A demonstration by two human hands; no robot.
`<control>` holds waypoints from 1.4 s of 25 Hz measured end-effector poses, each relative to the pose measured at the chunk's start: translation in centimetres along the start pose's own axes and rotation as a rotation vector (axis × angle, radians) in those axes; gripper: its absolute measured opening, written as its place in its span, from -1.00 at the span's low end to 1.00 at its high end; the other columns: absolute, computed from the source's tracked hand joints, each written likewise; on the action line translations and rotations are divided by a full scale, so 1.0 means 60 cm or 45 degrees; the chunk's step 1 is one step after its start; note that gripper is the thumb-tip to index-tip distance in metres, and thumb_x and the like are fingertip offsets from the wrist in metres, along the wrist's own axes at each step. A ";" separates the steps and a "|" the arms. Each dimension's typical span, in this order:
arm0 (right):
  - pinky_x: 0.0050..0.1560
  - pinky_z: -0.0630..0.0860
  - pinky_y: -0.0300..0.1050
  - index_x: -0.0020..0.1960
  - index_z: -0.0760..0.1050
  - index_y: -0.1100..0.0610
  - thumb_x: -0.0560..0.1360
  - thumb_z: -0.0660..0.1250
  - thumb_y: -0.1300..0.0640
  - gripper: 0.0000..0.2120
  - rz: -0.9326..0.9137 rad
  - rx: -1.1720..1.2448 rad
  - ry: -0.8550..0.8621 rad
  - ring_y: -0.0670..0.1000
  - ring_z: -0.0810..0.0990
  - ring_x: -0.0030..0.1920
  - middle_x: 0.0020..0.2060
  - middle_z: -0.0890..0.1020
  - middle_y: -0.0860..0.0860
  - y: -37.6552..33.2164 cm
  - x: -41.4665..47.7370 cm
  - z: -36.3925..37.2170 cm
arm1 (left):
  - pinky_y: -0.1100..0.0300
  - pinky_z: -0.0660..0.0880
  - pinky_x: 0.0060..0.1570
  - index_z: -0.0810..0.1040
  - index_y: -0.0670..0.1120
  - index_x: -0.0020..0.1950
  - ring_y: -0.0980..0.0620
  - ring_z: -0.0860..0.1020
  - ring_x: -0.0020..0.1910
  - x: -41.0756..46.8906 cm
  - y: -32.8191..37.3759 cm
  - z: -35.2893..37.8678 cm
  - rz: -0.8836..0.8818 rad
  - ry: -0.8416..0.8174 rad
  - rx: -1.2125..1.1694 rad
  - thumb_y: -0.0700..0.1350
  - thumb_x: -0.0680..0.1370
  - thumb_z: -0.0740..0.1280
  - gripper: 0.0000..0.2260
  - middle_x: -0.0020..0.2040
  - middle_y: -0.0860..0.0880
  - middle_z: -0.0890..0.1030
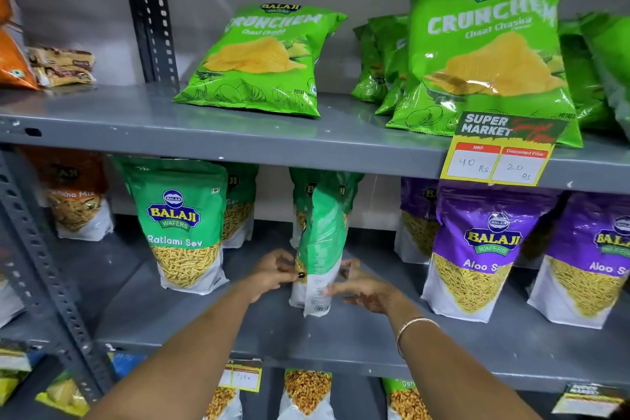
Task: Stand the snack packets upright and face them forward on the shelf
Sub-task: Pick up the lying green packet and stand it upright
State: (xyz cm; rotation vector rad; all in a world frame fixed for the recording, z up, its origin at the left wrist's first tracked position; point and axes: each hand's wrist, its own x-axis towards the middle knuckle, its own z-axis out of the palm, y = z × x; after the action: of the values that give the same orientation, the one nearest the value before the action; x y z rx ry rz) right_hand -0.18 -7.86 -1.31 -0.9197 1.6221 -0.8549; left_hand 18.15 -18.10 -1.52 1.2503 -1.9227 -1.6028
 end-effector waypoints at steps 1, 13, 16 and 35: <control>0.14 0.41 -0.12 0.35 0.11 0.11 0.30 0.50 0.20 -0.22 -0.015 -0.027 -0.050 -0.03 0.38 0.24 0.22 0.38 -0.04 -0.001 0.002 0.000 | 0.25 0.39 -0.16 0.37 0.08 0.18 0.04 0.47 -0.04 -0.002 0.005 0.007 0.041 0.009 -0.002 -0.27 0.43 0.41 -0.57 -0.17 0.01 0.54; 0.01 0.57 -0.30 0.41 0.17 0.29 0.19 0.43 0.50 -0.15 -0.418 -0.030 0.170 0.09 0.49 0.21 0.30 0.47 0.25 0.006 0.004 -0.066 | 0.11 0.39 0.20 0.33 -0.13 0.30 -0.11 0.44 0.24 0.029 0.036 0.040 0.087 0.139 0.096 -0.23 0.37 0.48 -0.44 0.28 -0.22 0.47; 0.19 0.50 0.00 0.35 0.29 0.29 0.28 0.39 0.51 -0.32 -0.347 0.026 0.329 0.14 0.53 0.17 0.18 0.56 0.25 0.011 0.009 -0.080 | 0.19 0.36 0.05 0.31 -0.14 0.07 -0.02 0.41 0.12 0.029 0.040 0.042 0.064 0.224 0.051 -0.29 0.37 0.47 -0.58 0.15 -0.16 0.46; -0.48 0.55 -0.13 -0.26 0.51 0.22 0.41 0.39 0.23 -0.89 0.347 -0.529 -0.108 0.01 0.53 -0.52 -0.54 0.59 0.08 0.005 0.007 -0.090 | 0.13 0.37 0.11 0.27 -0.22 0.38 -0.14 0.40 0.33 -0.006 0.013 0.047 -0.148 0.355 0.033 -0.15 0.44 0.43 -0.42 0.33 -0.18 0.40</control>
State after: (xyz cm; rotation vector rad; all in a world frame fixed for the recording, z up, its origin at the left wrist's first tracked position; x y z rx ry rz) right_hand -5.57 -7.64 -0.62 -0.9711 1.8332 -0.2901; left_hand 15.99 -16.09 -1.57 1.5315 -1.7311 -1.3741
